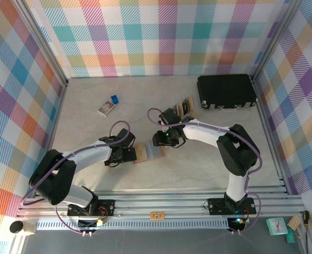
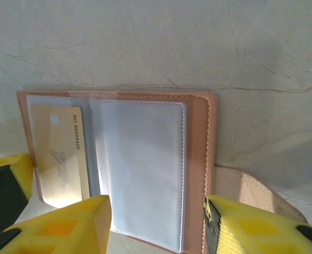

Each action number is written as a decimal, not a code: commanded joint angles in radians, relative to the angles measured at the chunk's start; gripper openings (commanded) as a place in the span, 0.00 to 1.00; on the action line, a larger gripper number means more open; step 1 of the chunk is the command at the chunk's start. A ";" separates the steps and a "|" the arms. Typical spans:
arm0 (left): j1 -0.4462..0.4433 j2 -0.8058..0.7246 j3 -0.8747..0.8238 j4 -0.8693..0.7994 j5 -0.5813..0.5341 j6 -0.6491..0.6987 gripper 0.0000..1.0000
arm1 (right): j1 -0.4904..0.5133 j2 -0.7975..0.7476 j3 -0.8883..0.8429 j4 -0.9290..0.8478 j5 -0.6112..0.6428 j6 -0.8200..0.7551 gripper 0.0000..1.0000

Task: Put the credit cards into the card holder

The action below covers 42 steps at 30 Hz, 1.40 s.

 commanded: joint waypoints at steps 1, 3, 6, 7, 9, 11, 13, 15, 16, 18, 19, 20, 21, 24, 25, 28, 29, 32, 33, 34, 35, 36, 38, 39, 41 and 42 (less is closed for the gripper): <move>-0.012 0.013 -0.015 -0.006 -0.020 -0.016 1.00 | 0.000 0.028 0.010 0.002 -0.006 0.005 0.50; -0.013 0.013 -0.018 -0.006 -0.021 -0.016 1.00 | 0.000 0.036 0.013 0.007 -0.015 0.006 0.50; -0.012 0.014 -0.023 -0.003 -0.023 -0.015 1.00 | 0.001 0.049 0.016 0.011 -0.023 0.005 0.50; -0.013 0.017 -0.021 -0.003 -0.023 -0.014 1.00 | 0.001 0.053 0.018 0.011 -0.025 0.004 0.50; -0.013 0.019 -0.024 0.000 -0.022 -0.016 1.00 | 0.001 0.063 0.023 0.013 -0.028 0.003 0.50; -0.015 0.022 -0.026 0.004 -0.020 -0.016 1.00 | 0.002 0.072 0.026 0.012 -0.032 0.003 0.50; -0.015 0.024 -0.026 0.005 -0.019 -0.016 1.00 | 0.002 0.079 0.025 0.017 -0.038 0.003 0.49; -0.015 0.022 -0.030 0.007 -0.019 -0.015 1.00 | 0.002 0.085 0.026 0.019 -0.044 0.003 0.49; -0.015 0.022 -0.031 0.006 -0.018 -0.016 1.00 | 0.003 0.088 0.026 0.021 -0.046 0.005 0.49; -0.015 0.024 -0.033 0.006 -0.021 -0.016 1.00 | 0.005 0.092 0.022 0.022 -0.051 0.004 0.49; -0.015 0.024 -0.034 0.007 -0.018 -0.016 1.00 | 0.005 0.093 0.021 0.022 -0.050 0.004 0.49; -0.015 0.024 -0.035 0.010 -0.018 -0.015 1.00 | 0.007 0.094 0.020 0.021 -0.051 0.002 0.48; -0.015 0.024 -0.037 0.011 -0.017 -0.016 1.00 | 0.008 0.094 0.020 0.022 -0.051 0.003 0.48; -0.015 0.024 -0.041 0.014 -0.016 -0.018 1.00 | 0.011 0.085 0.011 0.025 -0.051 0.005 0.47; -0.015 0.024 -0.041 0.014 -0.015 -0.018 1.00 | 0.012 0.082 0.007 0.025 -0.050 0.003 0.46; -0.015 0.018 -0.044 0.016 -0.014 -0.018 1.00 | 0.016 0.070 0.005 0.022 -0.042 0.003 0.45; -0.015 0.016 -0.044 0.016 -0.015 -0.018 1.00 | 0.017 0.064 0.004 0.020 -0.039 0.002 0.45; -0.015 0.012 -0.046 0.013 -0.015 -0.017 1.00 | 0.018 0.043 0.005 0.012 -0.029 0.001 0.45; -0.015 0.009 -0.048 0.013 -0.015 -0.017 1.00 | 0.019 0.034 0.008 0.007 -0.025 0.002 0.45; -0.015 0.008 -0.049 0.013 -0.014 -0.016 1.00 | 0.019 0.027 0.012 0.003 -0.023 0.000 0.45; -0.014 0.007 -0.049 0.013 -0.015 -0.016 1.00 | 0.020 0.017 0.017 -0.005 -0.020 -0.001 0.46; -0.015 0.007 -0.049 0.011 -0.016 -0.016 1.00 | 0.020 0.008 0.019 -0.007 -0.017 -0.003 0.46; -0.015 0.005 -0.051 0.010 -0.014 -0.016 1.00 | 0.020 -0.008 0.023 -0.009 -0.013 -0.003 0.47; -0.015 0.002 -0.052 0.010 -0.014 -0.016 1.00 | 0.020 -0.014 0.027 -0.011 -0.010 -0.004 0.47; -0.015 0.000 -0.055 0.012 -0.015 -0.016 1.00 | 0.020 -0.017 0.035 -0.017 -0.007 -0.006 0.47; -0.015 0.001 -0.054 0.010 -0.015 -0.015 1.00 | 0.020 -0.015 0.039 -0.019 -0.007 -0.007 0.47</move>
